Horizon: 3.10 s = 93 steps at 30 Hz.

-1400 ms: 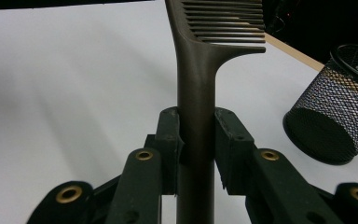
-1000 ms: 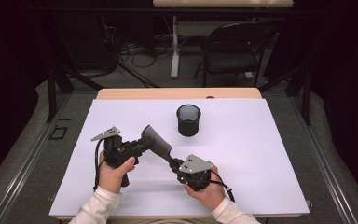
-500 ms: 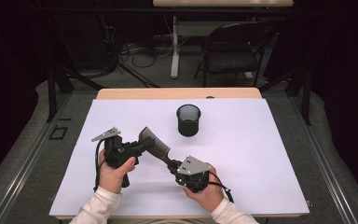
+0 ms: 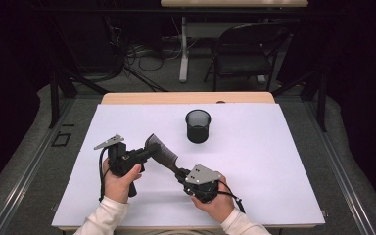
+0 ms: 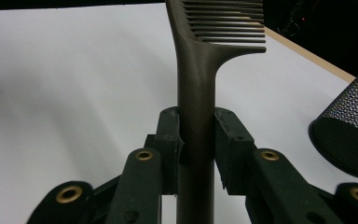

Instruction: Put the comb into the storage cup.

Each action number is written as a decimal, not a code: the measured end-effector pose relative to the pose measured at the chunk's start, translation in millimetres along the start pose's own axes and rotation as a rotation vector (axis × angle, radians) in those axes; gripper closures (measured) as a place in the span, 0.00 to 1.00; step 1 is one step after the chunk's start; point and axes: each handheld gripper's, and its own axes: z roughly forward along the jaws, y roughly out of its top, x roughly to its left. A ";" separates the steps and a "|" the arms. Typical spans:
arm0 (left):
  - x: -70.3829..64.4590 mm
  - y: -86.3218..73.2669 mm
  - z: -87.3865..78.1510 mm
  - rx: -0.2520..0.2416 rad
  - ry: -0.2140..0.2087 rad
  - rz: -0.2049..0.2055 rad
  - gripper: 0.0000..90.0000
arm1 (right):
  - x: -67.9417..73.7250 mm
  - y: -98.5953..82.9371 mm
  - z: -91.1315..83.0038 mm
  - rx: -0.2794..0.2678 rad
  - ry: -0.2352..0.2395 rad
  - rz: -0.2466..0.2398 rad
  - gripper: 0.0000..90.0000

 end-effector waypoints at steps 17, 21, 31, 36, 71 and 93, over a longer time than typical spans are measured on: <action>2.8 -2.9 0.2 -0.019 -0.023 -0.084 0.90 | 0.8 -0.6 1.1 0.004 0.004 0.007 0.81; 3.0 -3.1 0.1 -0.021 -0.025 -0.088 0.91 | 0.8 -0.7 1.3 0.004 0.005 0.007 0.81; 4.9 -4.1 0.4 -0.024 -0.036 -0.134 0.92 | 1.3 -1.3 2.0 0.005 0.004 0.008 0.81; 4.9 -4.1 0.3 -0.020 -0.045 -0.152 0.93 | 1.5 -1.7 2.7 0.004 0.001 0.005 0.81; 5.2 -5.2 -0.4 -0.030 -0.071 -0.185 0.93 | 2.0 -3.0 4.3 0.000 0.006 0.005 0.80; 8.8 -5.7 -2.2 -0.053 -0.064 -0.195 0.93 | 2.0 -3.1 4.7 -0.001 0.003 0.000 0.69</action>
